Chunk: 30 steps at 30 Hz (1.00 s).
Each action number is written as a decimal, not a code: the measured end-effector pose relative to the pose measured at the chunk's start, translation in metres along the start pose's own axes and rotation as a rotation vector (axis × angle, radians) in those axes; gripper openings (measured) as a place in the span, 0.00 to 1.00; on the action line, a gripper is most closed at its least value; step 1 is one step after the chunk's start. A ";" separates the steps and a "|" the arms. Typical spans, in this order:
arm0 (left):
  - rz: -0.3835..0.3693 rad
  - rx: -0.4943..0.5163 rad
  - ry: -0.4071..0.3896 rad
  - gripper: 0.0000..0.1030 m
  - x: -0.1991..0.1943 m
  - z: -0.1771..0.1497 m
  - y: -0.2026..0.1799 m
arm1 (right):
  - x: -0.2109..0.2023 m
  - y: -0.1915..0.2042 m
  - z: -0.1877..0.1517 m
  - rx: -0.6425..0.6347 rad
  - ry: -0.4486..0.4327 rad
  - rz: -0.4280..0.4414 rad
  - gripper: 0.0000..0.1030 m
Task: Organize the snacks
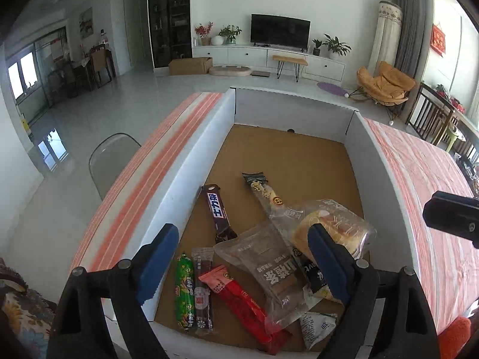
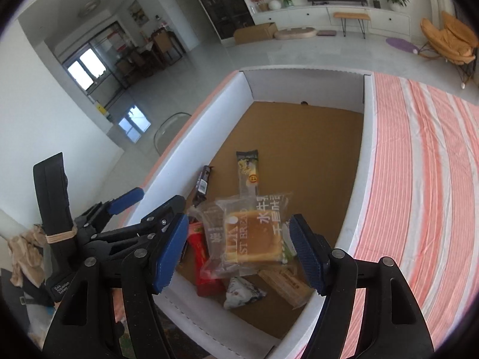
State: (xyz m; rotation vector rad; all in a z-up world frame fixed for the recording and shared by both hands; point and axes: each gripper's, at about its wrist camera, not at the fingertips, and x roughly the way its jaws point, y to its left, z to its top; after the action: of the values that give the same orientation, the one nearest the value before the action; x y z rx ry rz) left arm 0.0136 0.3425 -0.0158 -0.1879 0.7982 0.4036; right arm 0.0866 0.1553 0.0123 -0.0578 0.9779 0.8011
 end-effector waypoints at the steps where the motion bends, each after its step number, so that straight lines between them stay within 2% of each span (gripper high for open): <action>1: 0.015 0.019 -0.011 0.89 -0.001 -0.003 -0.003 | -0.006 0.001 0.000 -0.014 -0.022 -0.028 0.73; 4: 0.017 0.043 -0.046 0.95 -0.012 -0.012 -0.008 | -0.026 -0.002 0.000 -0.037 -0.109 -0.057 0.79; 7: 0.018 0.000 -0.079 0.99 -0.027 -0.013 -0.011 | -0.039 0.000 -0.003 -0.074 -0.171 -0.089 0.85; 10: 0.053 -0.070 -0.106 1.00 -0.036 -0.015 -0.010 | -0.036 0.005 -0.009 -0.108 -0.142 -0.119 0.86; 13: 0.047 -0.089 -0.103 1.00 -0.040 -0.017 -0.008 | -0.032 0.002 -0.018 -0.106 -0.135 -0.132 0.86; 20: 0.111 -0.056 -0.111 1.00 -0.053 -0.022 -0.019 | -0.038 0.002 -0.031 -0.076 -0.087 -0.103 0.86; 24: 0.121 -0.043 -0.125 1.00 -0.062 -0.021 -0.021 | -0.039 0.009 -0.032 -0.061 -0.050 -0.102 0.86; 30: 0.144 -0.008 -0.136 1.00 -0.071 -0.020 -0.022 | -0.040 0.020 -0.040 -0.083 -0.053 -0.132 0.86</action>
State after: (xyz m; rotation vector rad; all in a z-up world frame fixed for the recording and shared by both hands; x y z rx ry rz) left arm -0.0345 0.2963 0.0228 -0.1089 0.6782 0.5496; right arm 0.0331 0.1311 0.0250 -0.1698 0.8815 0.7183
